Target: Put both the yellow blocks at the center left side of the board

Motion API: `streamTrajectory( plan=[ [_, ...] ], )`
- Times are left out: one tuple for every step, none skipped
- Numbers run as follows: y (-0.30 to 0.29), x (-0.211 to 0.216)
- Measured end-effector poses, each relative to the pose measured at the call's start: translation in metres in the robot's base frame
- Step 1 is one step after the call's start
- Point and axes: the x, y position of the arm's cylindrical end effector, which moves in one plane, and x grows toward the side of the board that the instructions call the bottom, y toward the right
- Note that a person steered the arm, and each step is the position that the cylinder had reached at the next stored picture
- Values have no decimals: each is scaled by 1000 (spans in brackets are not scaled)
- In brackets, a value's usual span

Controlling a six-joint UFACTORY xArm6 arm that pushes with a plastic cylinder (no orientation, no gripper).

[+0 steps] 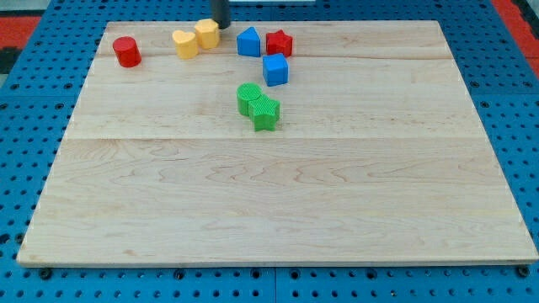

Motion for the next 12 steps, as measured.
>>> streamTrajectory(
  plan=[
    [-15,14],
    [-31,47],
    [-50,90],
    [-73,123],
    [-56,106],
    [-96,91],
    [-130,119],
    [-105,165],
    [-55,161],
    [-47,112],
    [18,91],
    [28,148]
  ],
)
